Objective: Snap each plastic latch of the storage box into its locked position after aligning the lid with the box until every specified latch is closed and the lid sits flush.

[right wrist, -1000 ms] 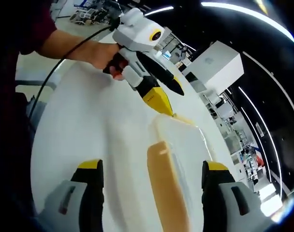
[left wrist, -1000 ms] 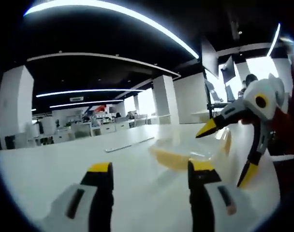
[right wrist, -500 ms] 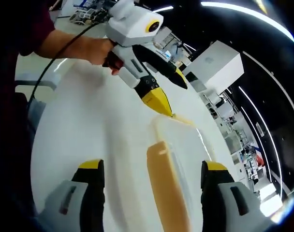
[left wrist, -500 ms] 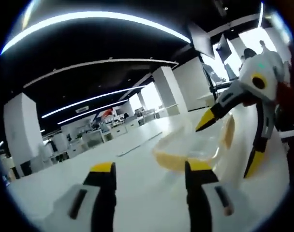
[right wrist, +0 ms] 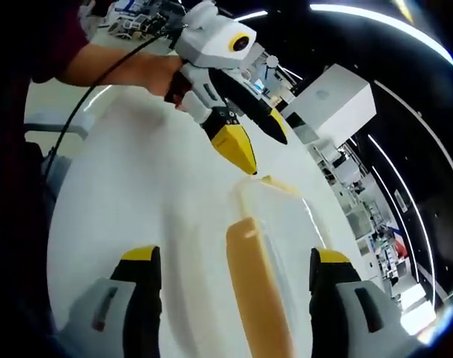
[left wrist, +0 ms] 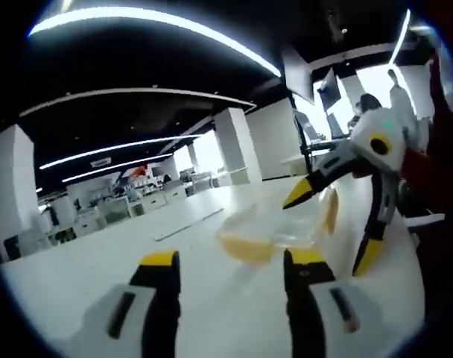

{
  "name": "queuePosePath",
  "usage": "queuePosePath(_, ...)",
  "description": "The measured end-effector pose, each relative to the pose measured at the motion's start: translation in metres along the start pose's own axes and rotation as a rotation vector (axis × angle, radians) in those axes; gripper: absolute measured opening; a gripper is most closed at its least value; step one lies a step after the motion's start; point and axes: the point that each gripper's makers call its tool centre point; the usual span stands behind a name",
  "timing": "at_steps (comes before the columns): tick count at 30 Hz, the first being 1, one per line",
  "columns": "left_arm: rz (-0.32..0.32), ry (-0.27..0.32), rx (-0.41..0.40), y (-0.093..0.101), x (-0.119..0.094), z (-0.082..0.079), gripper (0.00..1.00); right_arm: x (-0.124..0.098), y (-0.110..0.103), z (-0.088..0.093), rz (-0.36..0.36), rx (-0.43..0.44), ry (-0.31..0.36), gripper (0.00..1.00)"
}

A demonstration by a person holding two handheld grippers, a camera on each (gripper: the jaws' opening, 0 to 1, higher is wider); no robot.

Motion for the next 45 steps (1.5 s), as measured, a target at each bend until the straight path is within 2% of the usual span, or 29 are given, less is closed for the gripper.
queuePosePath(3,0.027,0.038,-0.067,-0.001,-0.003,-0.008,0.5,0.0,0.0,0.0,0.002,0.001,0.007,0.83)
queuePosePath(5,0.075,0.054,-0.113,0.004,-0.003,-0.011,0.45,0.0,0.0,0.0,0.003,0.002,0.009,0.83)
queuePosePath(7,0.109,0.065,-0.129,0.012,-0.002,-0.011,0.51,0.0,0.0,-0.001,0.004,0.002,0.008,0.83)
queuePosePath(8,0.15,0.058,-0.139,0.021,0.0,-0.008,0.55,0.0,0.0,-0.001,0.004,0.003,0.009,0.83)
queuePosePath(10,0.153,0.044,-0.135,0.027,0.002,-0.003,0.62,0.0,0.0,-0.001,0.005,0.004,0.011,0.83)
queuePosePath(12,0.155,0.012,-0.117,0.035,0.006,0.006,0.64,0.0,0.0,0.0,0.006,0.004,0.013,0.83)
queuePosePath(14,0.149,-0.004,-0.103,0.041,0.01,0.012,0.64,-0.001,0.0,0.0,0.006,0.006,0.014,0.83)
queuePosePath(15,0.144,-0.03,-0.05,0.045,0.012,0.018,0.63,-0.001,0.0,0.0,0.006,0.006,0.016,0.83)
queuePosePath(17,0.098,-0.046,-0.011,0.047,0.017,0.022,0.6,-0.001,0.0,0.0,0.008,0.005,0.018,0.83)
queuePosePath(18,0.113,-0.037,-0.018,0.055,0.019,0.023,0.59,-0.001,-0.001,-0.001,0.005,0.01,0.023,0.84)
queuePosePath(22,0.084,-0.032,-0.024,0.059,0.023,0.025,0.58,-0.003,-0.003,-0.002,-0.011,0.015,0.03,0.87)
queuePosePath(27,0.056,-0.038,-0.006,0.062,0.026,0.027,0.55,-0.006,-0.005,0.0,-0.029,-0.002,0.019,0.86)
queuePosePath(34,-0.006,-0.041,0.059,0.06,0.029,0.03,0.55,-0.005,-0.005,0.002,-0.041,-0.015,0.01,0.86)
queuePosePath(45,-0.035,-0.059,0.085,0.065,0.032,0.031,0.57,-0.004,-0.005,0.002,-0.033,-0.011,0.008,0.84)
Point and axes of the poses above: the point that each gripper's makers call its tool centre point, and the gripper's own axes: x roughly forward along the fingers, y roughly to its right, z roughly out of its underside, and after that the axes turned 9 degrees about -x, right-handed
